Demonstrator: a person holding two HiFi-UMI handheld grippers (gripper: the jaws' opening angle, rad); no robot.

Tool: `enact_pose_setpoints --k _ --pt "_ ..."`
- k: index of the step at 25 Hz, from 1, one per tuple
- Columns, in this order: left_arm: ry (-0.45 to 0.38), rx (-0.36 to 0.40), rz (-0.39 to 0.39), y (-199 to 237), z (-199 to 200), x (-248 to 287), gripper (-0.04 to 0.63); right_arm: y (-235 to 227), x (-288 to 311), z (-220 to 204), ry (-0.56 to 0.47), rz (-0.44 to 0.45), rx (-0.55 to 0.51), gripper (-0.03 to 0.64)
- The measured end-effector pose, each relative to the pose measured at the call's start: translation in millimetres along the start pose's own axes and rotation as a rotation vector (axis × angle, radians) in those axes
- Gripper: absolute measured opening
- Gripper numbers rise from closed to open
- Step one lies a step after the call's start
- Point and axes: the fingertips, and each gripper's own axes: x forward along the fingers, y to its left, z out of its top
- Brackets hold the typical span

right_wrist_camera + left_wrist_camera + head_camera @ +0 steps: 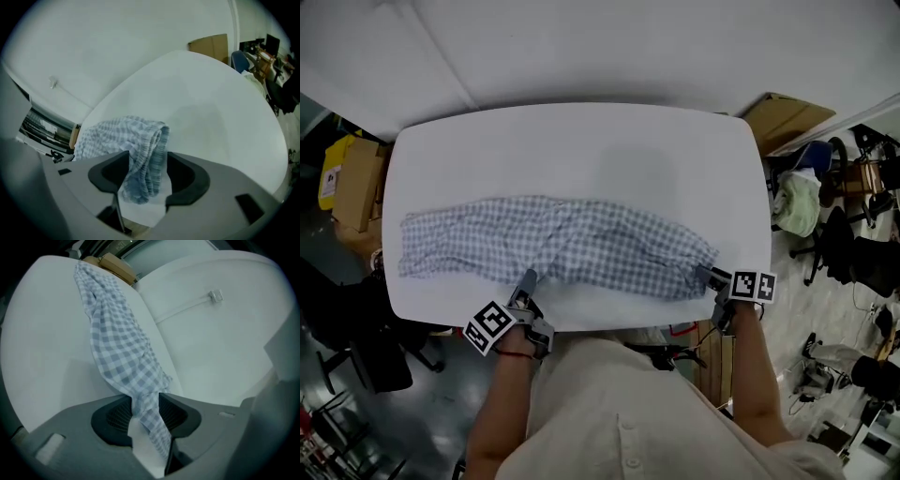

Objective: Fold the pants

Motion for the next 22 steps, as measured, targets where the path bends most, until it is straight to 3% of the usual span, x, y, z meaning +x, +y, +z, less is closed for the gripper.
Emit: enact_pose_setpoints --k 2,3,4,5,9,14,17,19,22 --pt "0.006 -0.001 0.005 0 -2 2 0.155 -4 0 -1 -0.007 -0.035 0.002 0.234" --pt "0.009 -0.003 0.007 1 -3 4 0.155 -4 2 -2 0.001 -0.051 -0.013 0.197" --pt "0.014 -0.003 0.010 2 -5 5 0.155 -3 4 -3 0.015 -0.058 -0.028 0.117" --pt "0.020 -0.001 0.012 2 -7 6 0.155 0 6 -4 0.030 -0.058 -0.042 0.093" --pt "0.059 0.013 0.004 -6 -20 8 0.169 -16 -10 12 0.089 -0.105 -0.148 0.067" --pt "0.227 0.068 -0.013 -22 -58 8 0.218 -78 -53 54 0.201 -0.349 -0.432 0.066" --pt "0.376 0.194 -0.054 -51 -88 1 0.252 -101 -62 68 0.238 -0.429 -0.515 0.068" --pt "0.465 0.346 -0.120 -85 -104 -9 0.252 -105 -59 68 0.218 -0.395 -0.476 0.082" --pt "0.573 0.567 -0.272 -153 -121 -22 0.252 -101 -57 66 0.133 -0.303 -0.365 0.180"
